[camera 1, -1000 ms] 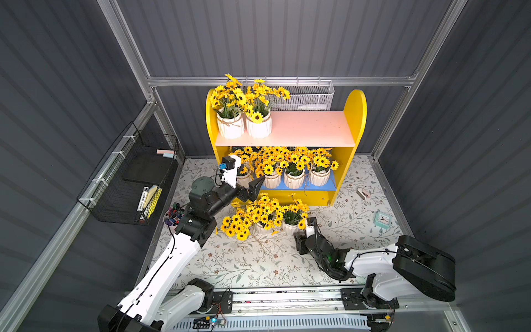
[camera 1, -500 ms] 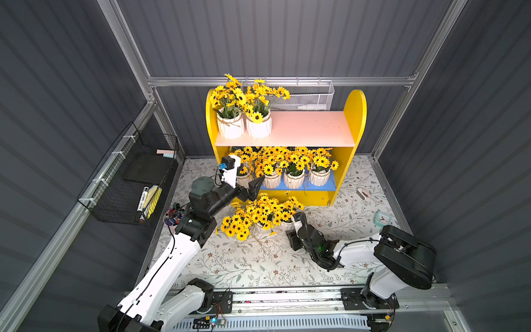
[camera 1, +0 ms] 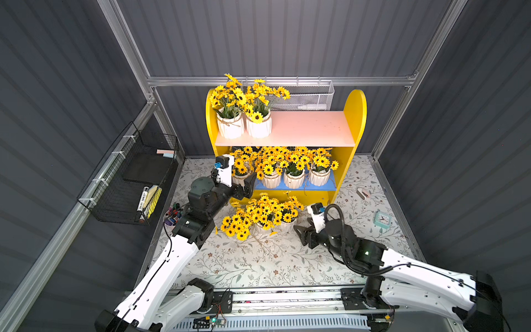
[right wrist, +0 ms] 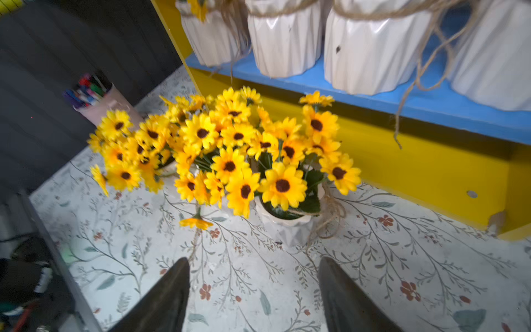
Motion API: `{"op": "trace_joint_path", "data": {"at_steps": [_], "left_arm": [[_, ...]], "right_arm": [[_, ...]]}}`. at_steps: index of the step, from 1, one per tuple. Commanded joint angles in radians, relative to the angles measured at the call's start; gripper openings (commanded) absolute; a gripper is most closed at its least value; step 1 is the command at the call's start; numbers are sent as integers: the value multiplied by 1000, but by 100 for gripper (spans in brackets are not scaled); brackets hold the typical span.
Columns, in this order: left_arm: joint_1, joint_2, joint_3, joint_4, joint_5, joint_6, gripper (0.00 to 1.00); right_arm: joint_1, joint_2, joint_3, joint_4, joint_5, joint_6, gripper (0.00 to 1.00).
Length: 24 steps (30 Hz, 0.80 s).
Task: Take the sunflower pots off the shelves
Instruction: Adjust the sunflower pot at the center of the board, then pick up the sunflower pot from the shelf.
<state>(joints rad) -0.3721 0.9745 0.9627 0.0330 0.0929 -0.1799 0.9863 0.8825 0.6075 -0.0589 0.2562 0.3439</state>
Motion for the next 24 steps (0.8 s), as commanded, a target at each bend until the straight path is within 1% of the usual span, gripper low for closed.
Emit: {"op": "trace_joint_path", "data": {"at_steps": [1, 2, 3, 4, 5, 8, 11, 13, 15, 17, 20, 21, 22, 23, 24], "left_arm": [[5, -20, 56, -56, -65, 1, 99], [9, -20, 61, -62, -67, 2, 99], [14, -20, 66, -67, -65, 6, 99], [20, -20, 70, -70, -62, 8, 100], [31, -21, 75, -75, -57, 5, 99], [72, -32, 71, -57, 26, -3, 99], [108, -54, 62, -22, 120, -10, 99], [117, -73, 37, 9, 136, -12, 99], [121, -82, 33, 15, 142, -2, 100], [124, -85, 33, 12, 130, 3, 99], [128, -86, 32, 9, 126, 6, 99], [128, -84, 32, 14, 135, 10, 100], [129, -77, 35, 16, 158, 18, 99], [128, -63, 46, -3, 181, 53, 99], [127, -46, 74, -32, 181, 55, 99]], "right_arm": [[6, -19, 109, -135, 1, -84, 83], [6, -5, 159, -151, 0, -103, 86], [6, 12, 208, -157, -3, -127, 90], [6, 30, 252, -156, -6, -149, 97], [6, 52, 298, -154, -12, -179, 99], [6, 125, 426, -113, 21, -257, 99], [4, 190, 536, -66, 110, -310, 99], [-1, 237, 594, -23, 132, -372, 99], [-20, 299, 691, -27, 122, -421, 99], [-50, 369, 780, -34, 100, -431, 99], [-127, 453, 889, -22, -6, -398, 99], [-145, 475, 922, -29, -22, -385, 99], [-158, 487, 938, -30, -30, -371, 99], [-172, 494, 943, -22, -41, -359, 99], [-181, 496, 938, -17, -48, -349, 99]]}}
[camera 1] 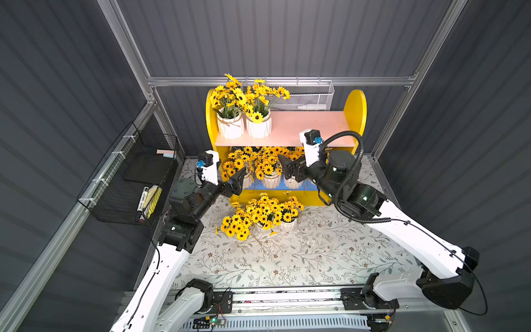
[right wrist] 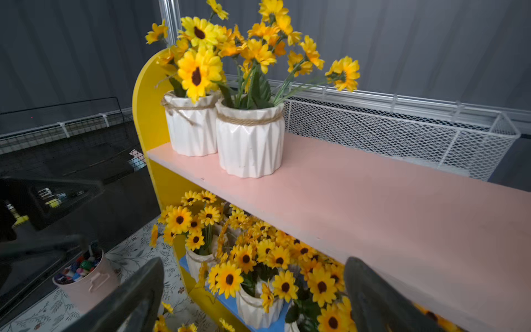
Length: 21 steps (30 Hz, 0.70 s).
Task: Take the sunflower pots off the shelves
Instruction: Pick up the sunflower pot from the shelf.
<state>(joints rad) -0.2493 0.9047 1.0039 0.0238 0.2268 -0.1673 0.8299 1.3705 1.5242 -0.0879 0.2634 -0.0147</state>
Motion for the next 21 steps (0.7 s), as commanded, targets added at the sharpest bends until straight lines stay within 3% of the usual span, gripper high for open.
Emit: {"op": "trace_joint_path", "data": {"at_steps": [1, 4, 10, 15, 19, 21], "left_arm": [[4, 43, 67, -38, 104, 38, 100], [-16, 103, 168, -61, 165, -8, 99], [-25, 216, 345, -164, 86, -33, 99], [-56, 356, 526, -208, 186, -57, 98], [-62, 403, 581, -204, 206, -103, 99], [-62, 440, 625, -228, 293, -130, 99]], "right_arm": [[-29, 8, 14, 8, -57, 10, 99], [-42, -21, -44, -18, -14, 38, 99], [-74, -133, -244, 48, -18, 122, 97], [-89, -217, -327, 17, 0, 156, 97], [-102, -282, -403, 7, 12, 184, 98], [-108, -316, -442, 9, 14, 195, 99]]}}
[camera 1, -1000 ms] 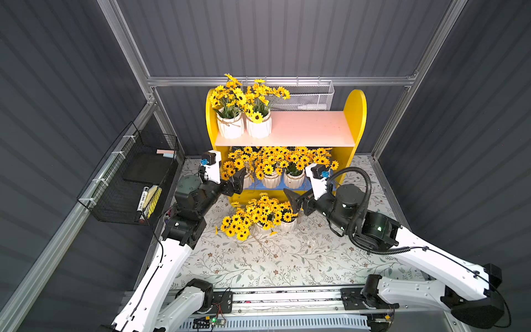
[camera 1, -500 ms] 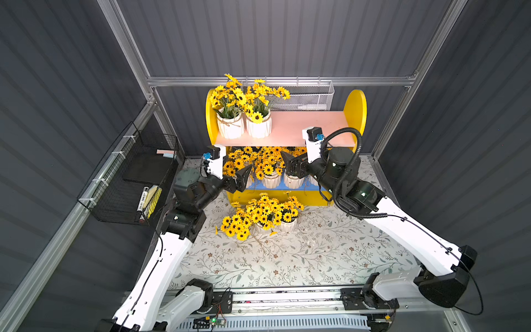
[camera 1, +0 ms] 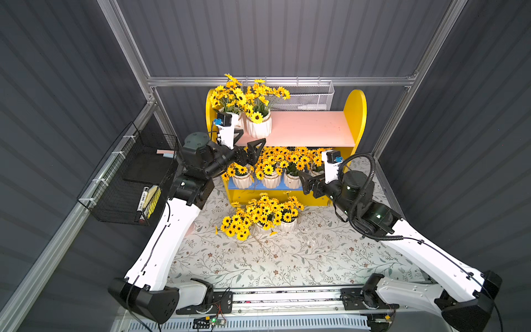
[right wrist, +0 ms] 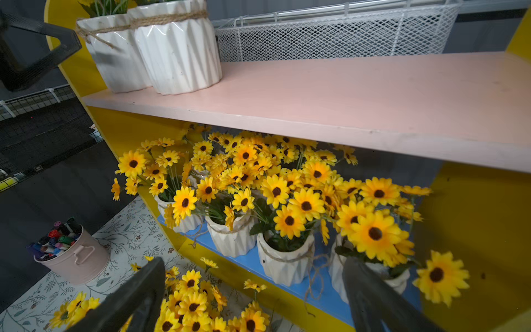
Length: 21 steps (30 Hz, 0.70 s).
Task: Take the sunflower pots off the shelves
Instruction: Pick up the sunflower pot from the shelf.
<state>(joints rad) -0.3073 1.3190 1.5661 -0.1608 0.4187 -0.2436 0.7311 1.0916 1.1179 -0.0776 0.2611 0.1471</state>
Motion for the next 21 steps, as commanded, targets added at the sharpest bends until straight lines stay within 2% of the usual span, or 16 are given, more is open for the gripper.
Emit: {"op": "trace_joint_path", "data": {"at_steps": [1, 7, 9, 21], "left_arm": [[-5, 43, 89, -59, 121, -62, 99], [-6, 108, 160, -64, 107, -121, 99], [-10, 115, 163, -62, 72, -120, 99], [-45, 174, 176, 5, 29, -104, 99]], "right_arm": [[-12, -53, -51, -1, 20, 39, 99], [-20, -119, -119, 6, 20, 53, 99], [-23, -139, -141, 10, 20, 58, 99], [-33, -180, -196, 18, -8, 71, 99]]}}
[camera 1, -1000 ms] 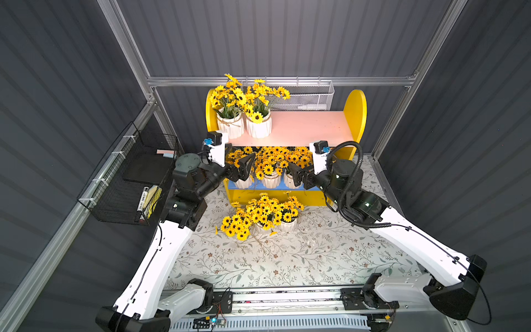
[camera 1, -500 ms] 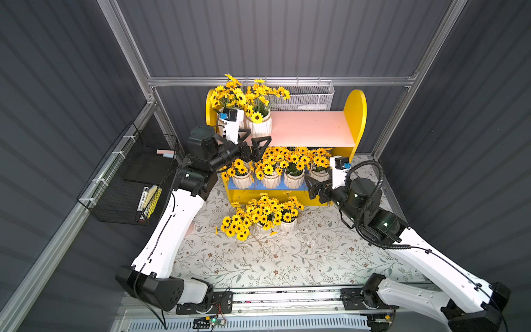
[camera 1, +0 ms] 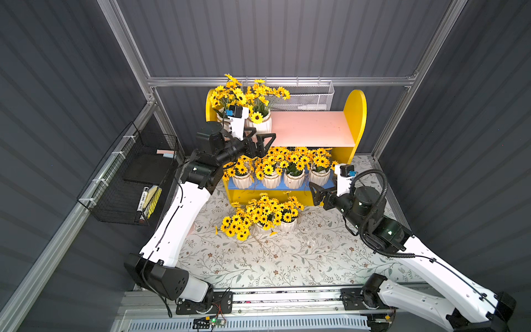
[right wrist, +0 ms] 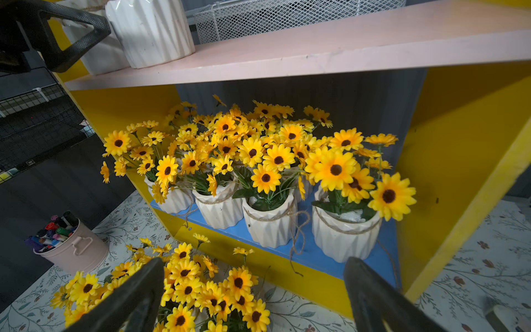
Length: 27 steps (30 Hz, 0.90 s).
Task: Take the sunflower pots off the shelves
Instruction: Pick up the sunflower pot from the shelf.
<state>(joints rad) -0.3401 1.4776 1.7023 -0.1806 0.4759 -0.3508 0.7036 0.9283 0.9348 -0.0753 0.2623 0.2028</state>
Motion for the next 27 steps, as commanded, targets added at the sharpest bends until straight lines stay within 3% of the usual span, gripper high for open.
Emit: {"op": "trace_joint_path", "data": {"at_steps": [1, 27], "left_arm": [[-16, 18, 41, 25, -61, 9, 99], [-198, 41, 57, -24, -610, 253, 99]], "right_arm": [[-4, -21, -17, 18, -10, 16, 99], [-19, -22, -45, 31, -32, 27, 99]]}}
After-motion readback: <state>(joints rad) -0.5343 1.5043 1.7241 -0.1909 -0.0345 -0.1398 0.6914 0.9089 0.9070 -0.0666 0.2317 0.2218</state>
